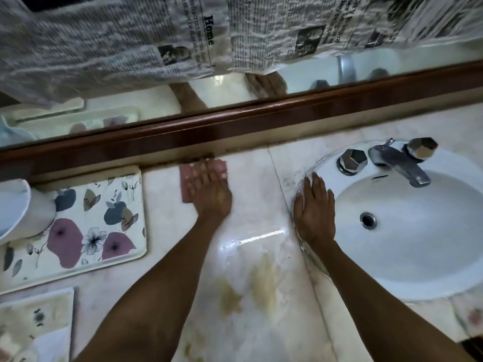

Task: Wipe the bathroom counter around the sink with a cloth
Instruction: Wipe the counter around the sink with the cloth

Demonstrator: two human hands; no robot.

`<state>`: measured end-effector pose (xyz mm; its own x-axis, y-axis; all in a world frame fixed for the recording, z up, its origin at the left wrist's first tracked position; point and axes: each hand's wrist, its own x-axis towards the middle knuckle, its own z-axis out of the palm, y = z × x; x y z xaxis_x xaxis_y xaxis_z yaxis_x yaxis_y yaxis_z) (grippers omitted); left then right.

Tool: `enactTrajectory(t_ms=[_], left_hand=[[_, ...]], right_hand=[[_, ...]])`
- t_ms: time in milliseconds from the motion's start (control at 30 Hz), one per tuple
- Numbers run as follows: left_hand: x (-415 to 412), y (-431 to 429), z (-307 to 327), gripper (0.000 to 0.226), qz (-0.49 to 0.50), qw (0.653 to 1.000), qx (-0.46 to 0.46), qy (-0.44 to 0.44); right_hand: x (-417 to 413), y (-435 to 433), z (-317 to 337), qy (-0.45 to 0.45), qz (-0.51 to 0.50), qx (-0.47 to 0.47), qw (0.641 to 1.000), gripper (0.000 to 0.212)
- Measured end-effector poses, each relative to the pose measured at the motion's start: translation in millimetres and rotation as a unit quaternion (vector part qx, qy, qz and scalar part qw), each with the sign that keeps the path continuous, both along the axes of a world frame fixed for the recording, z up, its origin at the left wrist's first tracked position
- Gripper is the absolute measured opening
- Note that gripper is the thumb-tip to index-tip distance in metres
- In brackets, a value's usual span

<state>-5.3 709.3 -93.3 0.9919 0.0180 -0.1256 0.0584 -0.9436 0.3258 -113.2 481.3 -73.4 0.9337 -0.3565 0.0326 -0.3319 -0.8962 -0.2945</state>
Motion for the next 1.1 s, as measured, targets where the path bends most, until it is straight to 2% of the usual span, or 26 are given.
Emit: enactTrajectory(t_ms=[67,133,200,267,333,467,633,767,833,1000,1100], left_hand=[[-11.8,-38.4,-3.4,0.062,-0.097,0.995,0.006,-0.027],[-32.1,-66.1,-4.0,0.062,-0.213,0.975,0.004,-0.058],[-51.8,-66.8,0.5,0.059,-0.303,0.952,-0.005,-0.041],[-63.7,-43.6,2.0,0.06,-0.344,0.939,-0.003,-0.021],[-65.7,-9.4,3.2,0.061,-0.337,0.941,0.015,-0.026],[-47.8,31.3,3.4,0.058,-0.232,0.971,0.057,-0.032],[-12.7,-45.9,0.2,0.06,-0.033,0.998,0.05,-0.025],[6.2,-131.9,0.3,0.057,-0.152,0.988,0.02,-0.019],[12.3,-144.5,0.0,0.057,-0.216,0.976,0.008,-0.01],[-19.5,-85.7,5.7,0.056,-0.373,0.927,0.021,-0.015],[-20.6,-39.5,7.0,0.057,-0.377,0.924,0.058,-0.012]], right_hand=[[-0.2,-0.4,0.1,-0.01,-0.001,0.012,1.0,0.051],[0.2,-1.4,0.8,-0.018,-0.003,0.026,1.0,0.052],[-1.5,-2.0,0.2,-0.024,0.001,0.042,0.999,0.053],[-2.3,-2.7,-1.1,-0.031,0.011,0.055,0.998,0.054],[0.0,-9.4,-3.3,-0.033,0.022,0.069,0.997,0.056],[7.3,-36.1,-8.4,-0.033,0.056,0.043,0.997,0.056],[9.8,-37.5,-19.6,-0.069,0.021,0.051,0.996,0.052],[11.8,-42.7,-26.3,-0.085,0.015,0.071,0.994,0.05],[12.7,-43.1,-26.4,-0.087,0.012,0.078,0.993,0.05],[11.7,-42.5,-23.9,-0.099,0.013,0.091,0.991,0.05],[11.4,-42.1,-22.9,-0.101,0.011,0.106,0.989,0.05]])
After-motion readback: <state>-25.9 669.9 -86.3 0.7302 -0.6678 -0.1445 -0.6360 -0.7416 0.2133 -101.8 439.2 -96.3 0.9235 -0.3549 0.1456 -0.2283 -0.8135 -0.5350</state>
